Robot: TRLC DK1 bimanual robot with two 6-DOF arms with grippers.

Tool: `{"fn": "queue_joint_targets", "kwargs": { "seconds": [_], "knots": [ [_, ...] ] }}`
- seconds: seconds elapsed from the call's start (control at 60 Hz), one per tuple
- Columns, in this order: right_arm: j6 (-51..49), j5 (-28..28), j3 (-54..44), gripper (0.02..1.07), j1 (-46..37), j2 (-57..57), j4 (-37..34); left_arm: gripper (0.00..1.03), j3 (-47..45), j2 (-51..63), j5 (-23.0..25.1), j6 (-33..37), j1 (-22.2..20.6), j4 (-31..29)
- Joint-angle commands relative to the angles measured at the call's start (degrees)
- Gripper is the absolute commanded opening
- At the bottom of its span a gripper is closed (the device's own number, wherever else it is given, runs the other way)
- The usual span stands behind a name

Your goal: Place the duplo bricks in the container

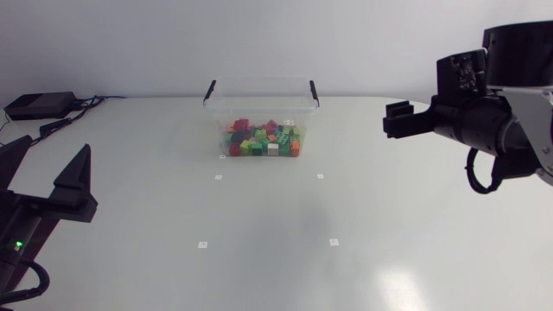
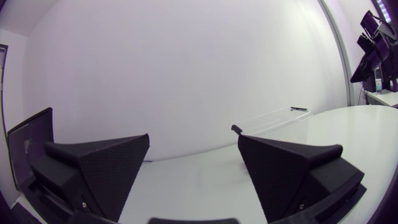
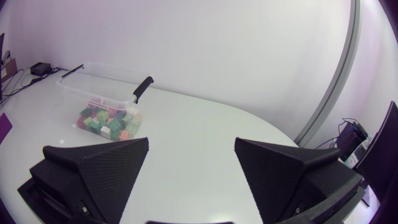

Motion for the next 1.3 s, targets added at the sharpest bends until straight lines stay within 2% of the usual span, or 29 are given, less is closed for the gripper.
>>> {"fn": "queue_joint_targets", "kwargs": {
  "seconds": [0.0,0.383,0.983,1.283],
  "knots": [
    [-1.42,0.79,-3.56,1.02,-0.72,-3.13,1.61,0.99,-2.31,-1.43,-0.48,-1.89,0.66,1.06],
    [-4.41,1.50,-17.01,1.02,-4.14,-15.61,7.76,0.99,-6.61,-6.08,-0.48,-1.89,1.63,1.85],
    [-8.54,1.50,-31.77,1.02,-8.54,-33.89,13.04,0.99,-10.39,-12.15,-0.48,-1.89,2.60,0.88],
    [-4.07,-3.83,-36.91,1.02,-10.99,-43.31,10.47,0.99,-10.40,-13.08,0.28,-6.00,2.20,-4.47]
  ]
}}
